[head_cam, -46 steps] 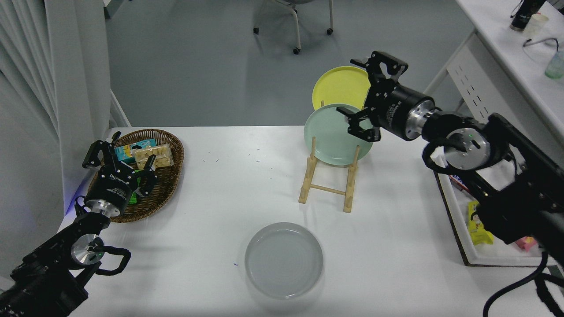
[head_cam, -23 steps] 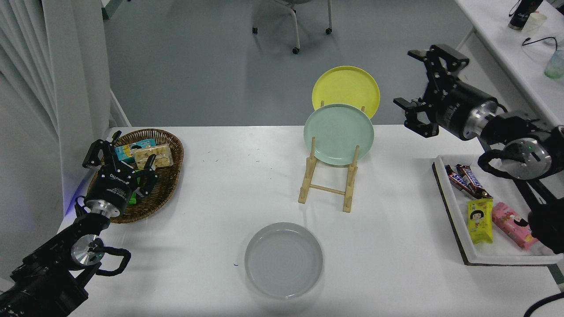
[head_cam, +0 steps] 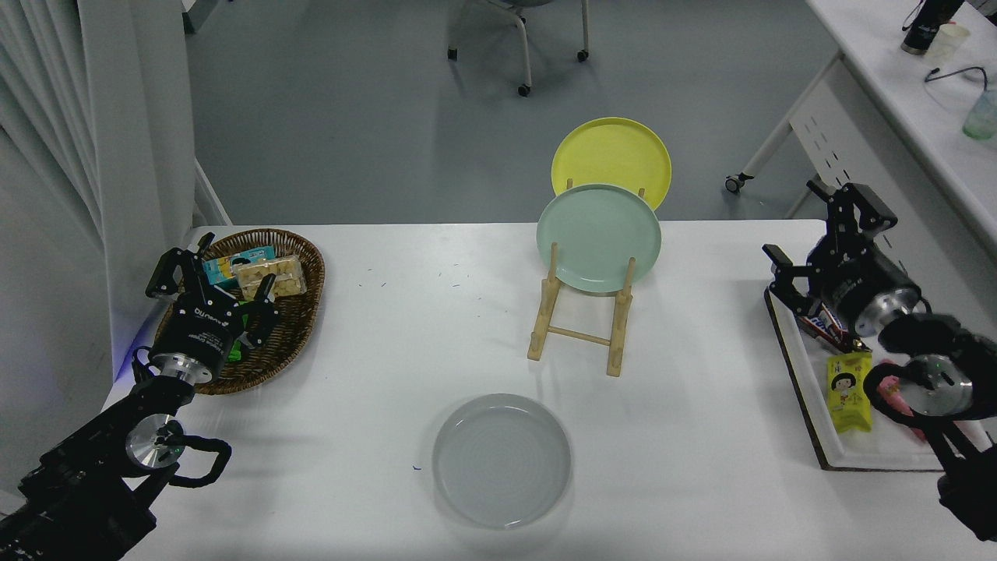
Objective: Place the plate on the table
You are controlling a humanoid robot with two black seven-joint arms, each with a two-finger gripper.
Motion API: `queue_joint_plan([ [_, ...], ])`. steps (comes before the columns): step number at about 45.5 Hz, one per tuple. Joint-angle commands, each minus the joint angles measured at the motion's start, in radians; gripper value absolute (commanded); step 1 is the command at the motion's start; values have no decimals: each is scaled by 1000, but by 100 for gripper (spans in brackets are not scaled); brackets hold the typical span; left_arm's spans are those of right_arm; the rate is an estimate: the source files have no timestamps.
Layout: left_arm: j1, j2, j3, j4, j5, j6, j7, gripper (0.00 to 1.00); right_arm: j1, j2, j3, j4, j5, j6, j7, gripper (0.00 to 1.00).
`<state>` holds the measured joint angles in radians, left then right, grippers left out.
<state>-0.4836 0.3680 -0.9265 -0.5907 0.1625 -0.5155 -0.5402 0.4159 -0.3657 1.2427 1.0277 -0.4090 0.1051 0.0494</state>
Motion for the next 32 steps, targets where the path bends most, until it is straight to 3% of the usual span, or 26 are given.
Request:
queue_joint_plan([
  [1, 0, 0, 0, 0, 0, 0, -1, 98, -17, 102, 12, -69, 176, 30, 18, 100],
  [19, 0, -1, 0, 0, 0, 0, -1, 98, 43, 237, 11, -205, 182, 44, 50, 100],
  [32, 0, 0, 0, 0, 0, 0, -1, 98, 58, 252, 1, -222, 182, 33, 52, 100],
])
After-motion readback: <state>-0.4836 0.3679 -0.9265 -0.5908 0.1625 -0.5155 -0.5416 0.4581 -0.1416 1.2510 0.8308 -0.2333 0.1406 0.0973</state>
